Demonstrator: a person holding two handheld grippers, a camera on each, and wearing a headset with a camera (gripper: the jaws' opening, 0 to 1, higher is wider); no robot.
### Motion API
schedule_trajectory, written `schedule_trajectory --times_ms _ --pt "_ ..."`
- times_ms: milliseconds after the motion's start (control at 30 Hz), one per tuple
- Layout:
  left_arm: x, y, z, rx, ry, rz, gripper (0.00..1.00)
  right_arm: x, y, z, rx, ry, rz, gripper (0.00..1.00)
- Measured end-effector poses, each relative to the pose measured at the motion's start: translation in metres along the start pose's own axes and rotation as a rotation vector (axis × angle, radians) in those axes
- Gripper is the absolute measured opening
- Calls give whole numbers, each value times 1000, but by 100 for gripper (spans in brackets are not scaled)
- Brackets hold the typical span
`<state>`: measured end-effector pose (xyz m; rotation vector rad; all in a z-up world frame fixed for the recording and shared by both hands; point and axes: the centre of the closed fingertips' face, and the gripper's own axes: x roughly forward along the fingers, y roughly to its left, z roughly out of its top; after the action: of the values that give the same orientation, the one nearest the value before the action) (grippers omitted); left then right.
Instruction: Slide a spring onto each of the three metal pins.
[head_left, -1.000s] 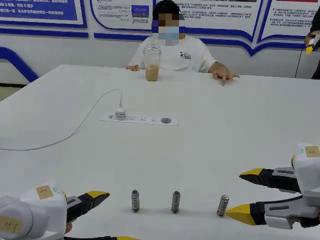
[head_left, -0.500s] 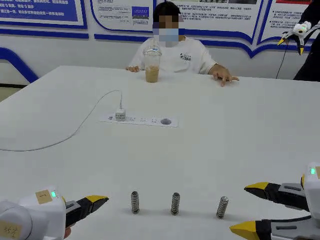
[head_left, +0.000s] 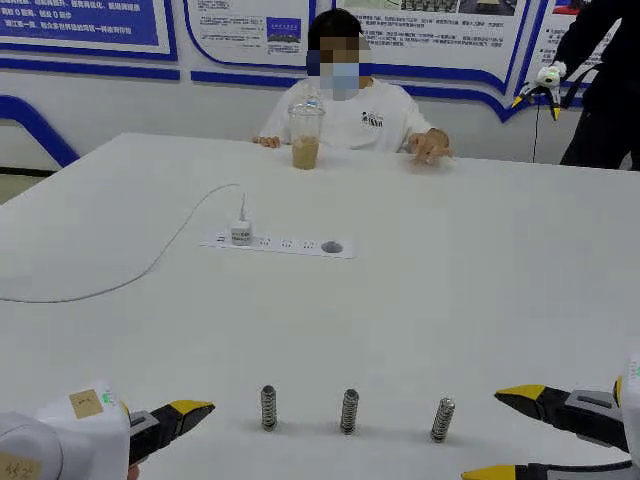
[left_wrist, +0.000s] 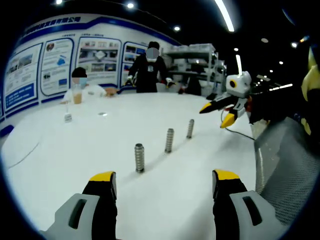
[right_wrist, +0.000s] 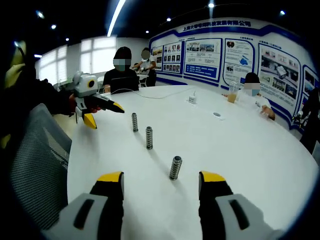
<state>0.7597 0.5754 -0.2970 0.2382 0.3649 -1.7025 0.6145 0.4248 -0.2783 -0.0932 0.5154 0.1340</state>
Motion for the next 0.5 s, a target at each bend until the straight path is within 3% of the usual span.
schedule_trajectory --times_ms 500 --pt "-1 0 -1 -4 -4 13 80 1 1 -4 8 1 5 63"
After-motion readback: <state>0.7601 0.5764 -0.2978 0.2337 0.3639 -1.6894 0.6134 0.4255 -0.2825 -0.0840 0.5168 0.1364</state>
